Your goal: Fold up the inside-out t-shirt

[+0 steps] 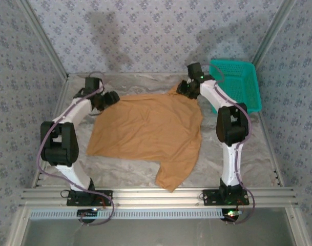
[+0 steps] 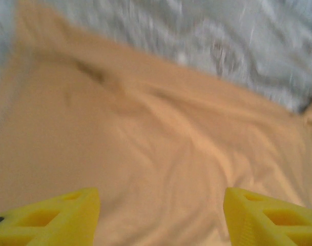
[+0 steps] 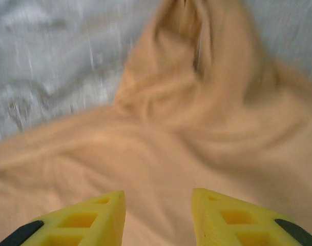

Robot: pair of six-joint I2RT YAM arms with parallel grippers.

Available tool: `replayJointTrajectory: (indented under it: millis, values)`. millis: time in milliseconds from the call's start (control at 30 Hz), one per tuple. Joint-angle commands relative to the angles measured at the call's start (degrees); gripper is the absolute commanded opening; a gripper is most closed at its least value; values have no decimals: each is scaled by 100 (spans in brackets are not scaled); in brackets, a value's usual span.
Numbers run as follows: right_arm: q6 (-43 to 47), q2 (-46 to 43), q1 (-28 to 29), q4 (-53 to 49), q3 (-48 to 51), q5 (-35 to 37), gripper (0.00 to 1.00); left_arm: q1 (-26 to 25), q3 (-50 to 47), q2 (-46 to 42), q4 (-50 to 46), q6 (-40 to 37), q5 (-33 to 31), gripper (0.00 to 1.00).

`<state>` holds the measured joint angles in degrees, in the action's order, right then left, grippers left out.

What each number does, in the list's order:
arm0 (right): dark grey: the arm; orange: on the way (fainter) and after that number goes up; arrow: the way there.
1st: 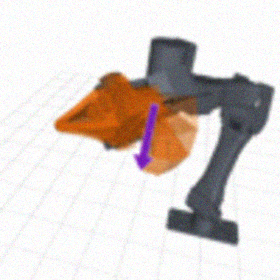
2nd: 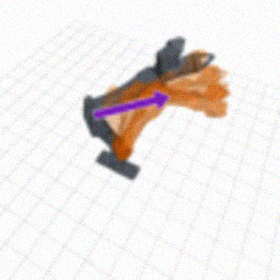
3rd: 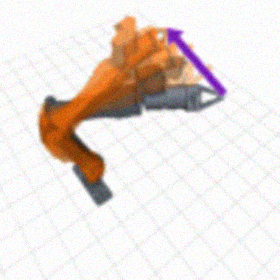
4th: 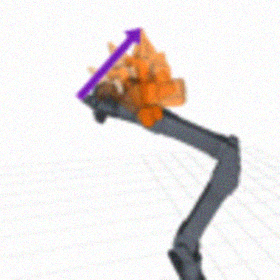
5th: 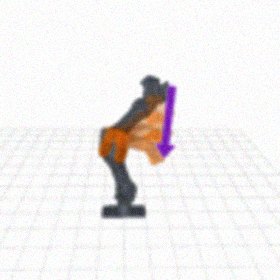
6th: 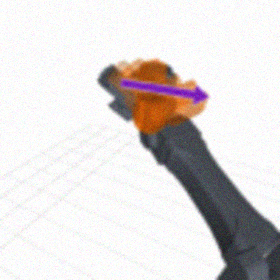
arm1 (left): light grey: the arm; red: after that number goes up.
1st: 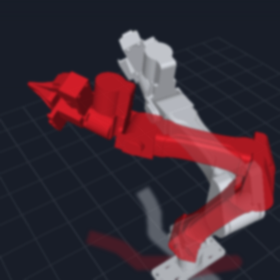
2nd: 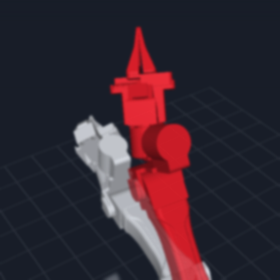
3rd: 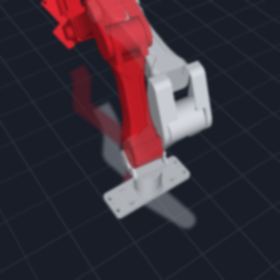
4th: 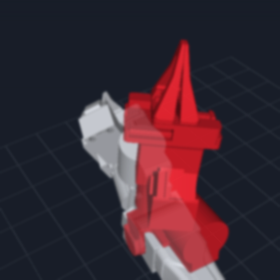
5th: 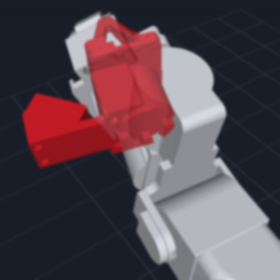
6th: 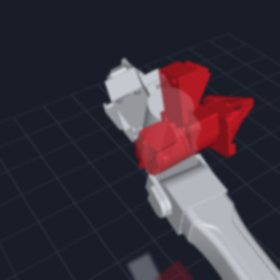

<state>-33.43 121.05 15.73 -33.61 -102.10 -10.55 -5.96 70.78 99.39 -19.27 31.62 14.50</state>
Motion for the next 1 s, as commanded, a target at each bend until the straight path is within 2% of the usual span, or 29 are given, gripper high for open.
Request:
replayJointTrajectory:
  millis: [0,133,367,533,767,967]
  values:
    - [-153,-457,137,326,907,-443,41,92,-514,38,542,239,456,64]
    - [-173,-415,146,363,1343,-201,41,146,-365,447,594,304,408,62]
    - [-54,328,-51,124,817,-9,38,167,1187,1727,329,407,463,59]
    - [-37,546,-34,135,723,-42,38,221,2748,2845,-165,320,500,58]
    - [-18,1052,-99,-16,264,-61,38,453,5663,4839,-1586,91,600,54]
    - [12,2047,-280,-395,-1230,-5,38,622,7599,5532,-2493,-159,427,54]
